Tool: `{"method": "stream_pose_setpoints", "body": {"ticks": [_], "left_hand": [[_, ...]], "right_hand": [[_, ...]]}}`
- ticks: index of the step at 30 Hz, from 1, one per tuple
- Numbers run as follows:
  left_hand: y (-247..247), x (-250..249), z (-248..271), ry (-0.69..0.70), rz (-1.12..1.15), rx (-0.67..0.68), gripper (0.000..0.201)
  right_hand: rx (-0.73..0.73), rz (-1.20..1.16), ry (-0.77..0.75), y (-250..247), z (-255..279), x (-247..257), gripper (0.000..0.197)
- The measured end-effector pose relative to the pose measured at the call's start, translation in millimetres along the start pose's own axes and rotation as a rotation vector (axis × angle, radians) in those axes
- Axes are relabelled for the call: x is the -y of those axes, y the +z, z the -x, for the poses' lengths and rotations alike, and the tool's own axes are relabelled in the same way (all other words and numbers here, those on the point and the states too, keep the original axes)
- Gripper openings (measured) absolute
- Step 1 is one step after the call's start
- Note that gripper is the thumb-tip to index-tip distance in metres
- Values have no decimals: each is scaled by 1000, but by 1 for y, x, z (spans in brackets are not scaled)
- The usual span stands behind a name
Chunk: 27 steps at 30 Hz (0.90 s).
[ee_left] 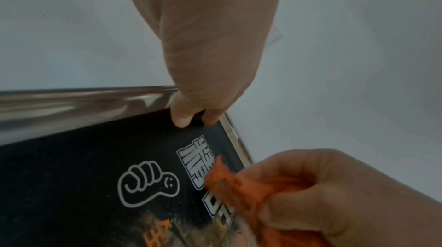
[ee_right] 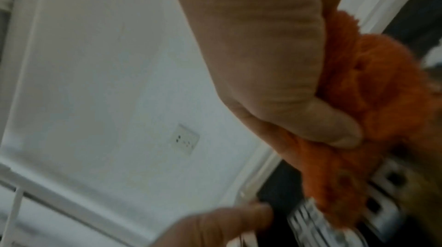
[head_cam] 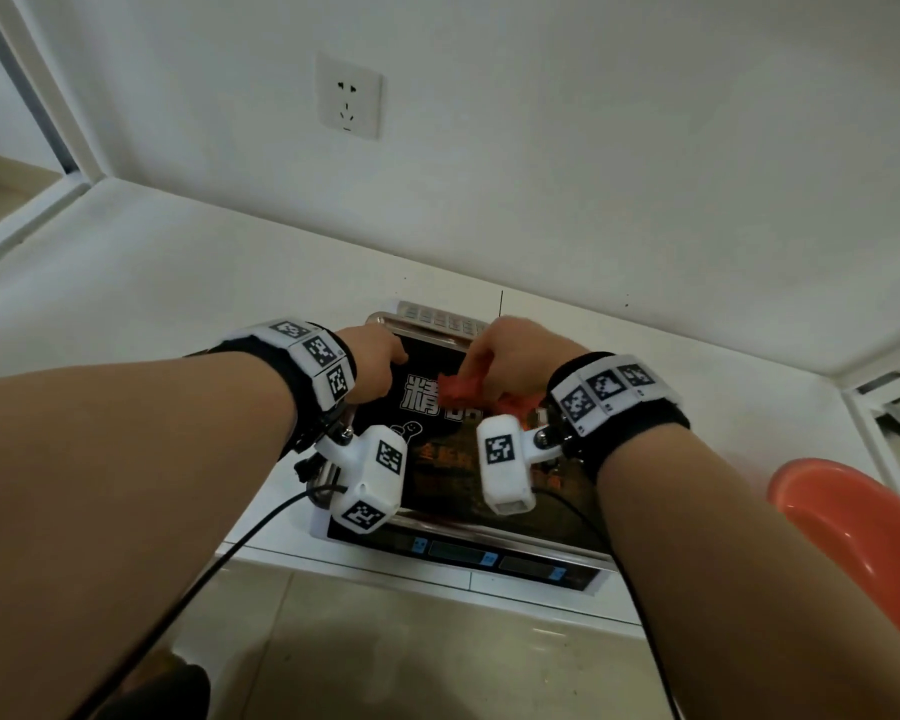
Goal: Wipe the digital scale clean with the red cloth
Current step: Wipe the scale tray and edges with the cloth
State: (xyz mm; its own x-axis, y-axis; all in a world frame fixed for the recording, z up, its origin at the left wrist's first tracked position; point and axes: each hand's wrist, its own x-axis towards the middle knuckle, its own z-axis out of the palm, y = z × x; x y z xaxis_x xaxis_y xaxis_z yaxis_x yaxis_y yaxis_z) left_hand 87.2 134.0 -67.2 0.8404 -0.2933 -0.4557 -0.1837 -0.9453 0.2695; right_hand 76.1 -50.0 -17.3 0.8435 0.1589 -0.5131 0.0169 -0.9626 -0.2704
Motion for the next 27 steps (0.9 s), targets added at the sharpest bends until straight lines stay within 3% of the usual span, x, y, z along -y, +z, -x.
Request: {"method": "stream_pose_setpoints", "body": {"ticks": [2, 6, 12, 16, 22, 27], "left_hand": [[-1, -3, 0, 16, 2, 0, 57], [-4, -13, -3, 44, 11, 3, 58], [-2, -29, 0, 69, -80, 3, 53], [1, -31, -3, 59, -88, 33, 54], [0, -30, -1, 42, -47, 46, 55], [-1, -31, 0, 37, -47, 63, 55]], "right_hand": [[-107, -123, 23, -13, 4, -10, 11], [-160, -227, 19, -18, -1, -18, 10], [-201, -4, -89, 19, -24, -11, 27], [-244, -37, -17, 29, -21, -20, 31], [30, 25, 70, 11, 0, -26, 32], [-22, -253, 122, -9, 7, -43, 27]]}}
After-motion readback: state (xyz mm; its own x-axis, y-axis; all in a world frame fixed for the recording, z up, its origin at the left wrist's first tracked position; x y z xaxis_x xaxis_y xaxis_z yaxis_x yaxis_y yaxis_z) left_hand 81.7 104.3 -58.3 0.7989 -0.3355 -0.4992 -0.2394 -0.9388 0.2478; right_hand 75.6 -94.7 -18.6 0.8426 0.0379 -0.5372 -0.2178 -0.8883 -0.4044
